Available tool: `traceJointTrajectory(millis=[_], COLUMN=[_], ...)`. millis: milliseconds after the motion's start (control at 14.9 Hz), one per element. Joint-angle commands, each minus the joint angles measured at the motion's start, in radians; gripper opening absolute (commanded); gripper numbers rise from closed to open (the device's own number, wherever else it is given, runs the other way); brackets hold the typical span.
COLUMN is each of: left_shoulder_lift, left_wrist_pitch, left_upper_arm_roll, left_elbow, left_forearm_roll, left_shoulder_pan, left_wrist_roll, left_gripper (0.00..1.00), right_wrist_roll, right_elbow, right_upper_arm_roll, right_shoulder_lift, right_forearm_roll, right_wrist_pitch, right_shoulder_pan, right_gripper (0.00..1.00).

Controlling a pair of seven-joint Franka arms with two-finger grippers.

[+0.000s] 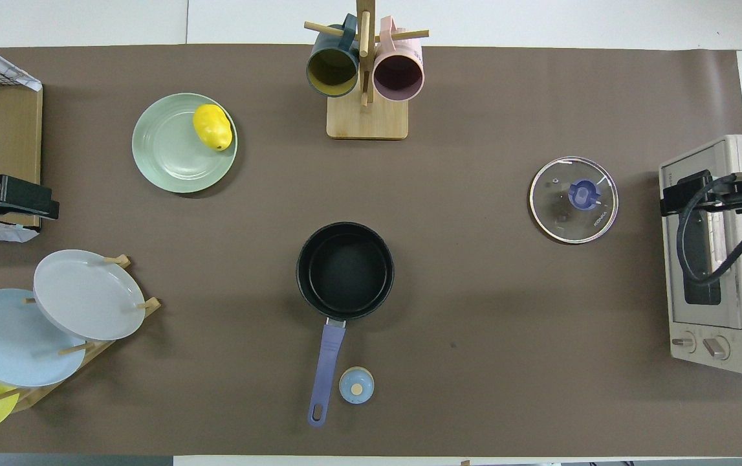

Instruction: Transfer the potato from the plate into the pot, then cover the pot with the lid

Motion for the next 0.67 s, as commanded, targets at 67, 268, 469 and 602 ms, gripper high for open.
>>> traceJointTrajectory(millis=[67,268,469,602], left_shoulder_lift=[0.005,0.003,0.006,0.014], left_wrist_pitch=[-0.016,-0.008,0.007,0.014], left_upper_arm_roll=[-0.012,-0.014,-0.014,-0.012], left_elbow=[0.010,0.006,0.006,0.007], left_forearm_roll=[0.003,0.003,0.001,-0.002], left_shoulder_pan=[0.015,0.017,0.015,0.009], left_wrist_roll=[0.009,0.009,0.000,-0.009], left_gripper=[1.00,1.00,1.00,1.00], right_wrist_roll=[0.014,0.015,0.015,0.015], right_elbow=[0.000,0.000,0.000,0.000], right_upper_arm_roll=[0.005,0.008,0.011,0.011], right_shoulder_lift=[-0.008,-0.008,-0.008,-0.008], right_forearm_roll=[0.004,0.004,0.004,0.004], right_wrist_pitch=[-0.003,-0.003,-0.003,-0.003], right_shoulder_pan=[-0.001,-0.001,-0.001,-0.001], right_gripper=[1.00,1.00,1.00,1.00])
